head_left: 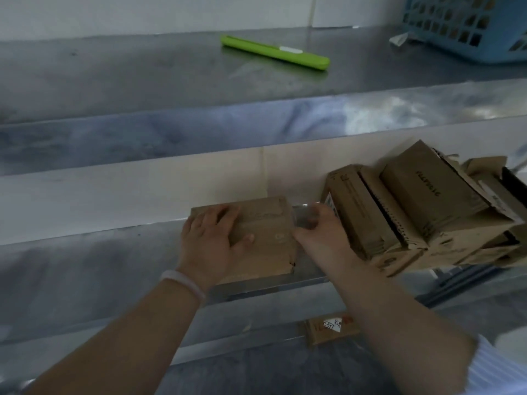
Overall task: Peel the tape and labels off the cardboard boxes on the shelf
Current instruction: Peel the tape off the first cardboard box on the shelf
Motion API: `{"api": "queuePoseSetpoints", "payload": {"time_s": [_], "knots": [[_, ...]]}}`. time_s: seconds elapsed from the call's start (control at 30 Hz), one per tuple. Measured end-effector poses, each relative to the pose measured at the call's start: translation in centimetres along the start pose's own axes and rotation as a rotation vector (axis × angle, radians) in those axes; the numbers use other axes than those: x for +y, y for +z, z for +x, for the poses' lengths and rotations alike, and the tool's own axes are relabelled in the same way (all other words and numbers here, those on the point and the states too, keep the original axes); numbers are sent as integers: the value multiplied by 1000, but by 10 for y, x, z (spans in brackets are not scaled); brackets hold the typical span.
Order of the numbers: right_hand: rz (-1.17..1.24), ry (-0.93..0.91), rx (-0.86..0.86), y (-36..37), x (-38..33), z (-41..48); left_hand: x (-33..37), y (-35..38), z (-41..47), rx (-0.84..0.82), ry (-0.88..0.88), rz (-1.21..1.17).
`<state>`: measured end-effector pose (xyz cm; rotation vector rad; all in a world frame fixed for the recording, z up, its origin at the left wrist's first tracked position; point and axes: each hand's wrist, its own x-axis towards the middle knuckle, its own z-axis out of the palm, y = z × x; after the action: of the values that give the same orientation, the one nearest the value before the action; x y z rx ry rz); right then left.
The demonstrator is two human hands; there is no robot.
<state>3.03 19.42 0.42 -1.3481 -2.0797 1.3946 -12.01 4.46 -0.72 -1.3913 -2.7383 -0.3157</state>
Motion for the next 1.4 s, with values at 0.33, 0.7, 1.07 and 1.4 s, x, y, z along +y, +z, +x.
{"api": "queuePoseSetpoints", "payload": {"time_s": [0.33, 0.7, 1.07, 1.4], "knots": [[-964, -723, -161, 47, -11, -6, -50, -1, -27, 62, -336, -741], [-983, -771, -250, 75, -27, -19, -40, -1, -50, 118, -517, -1114], [-1081, -803, -202, 80, -20, -10, -49, 11, -69, 229, -547, -1254], [-1027, -846, -183, 79, -17, -14, -52, 7, -57, -11, -494, -1397]]}}
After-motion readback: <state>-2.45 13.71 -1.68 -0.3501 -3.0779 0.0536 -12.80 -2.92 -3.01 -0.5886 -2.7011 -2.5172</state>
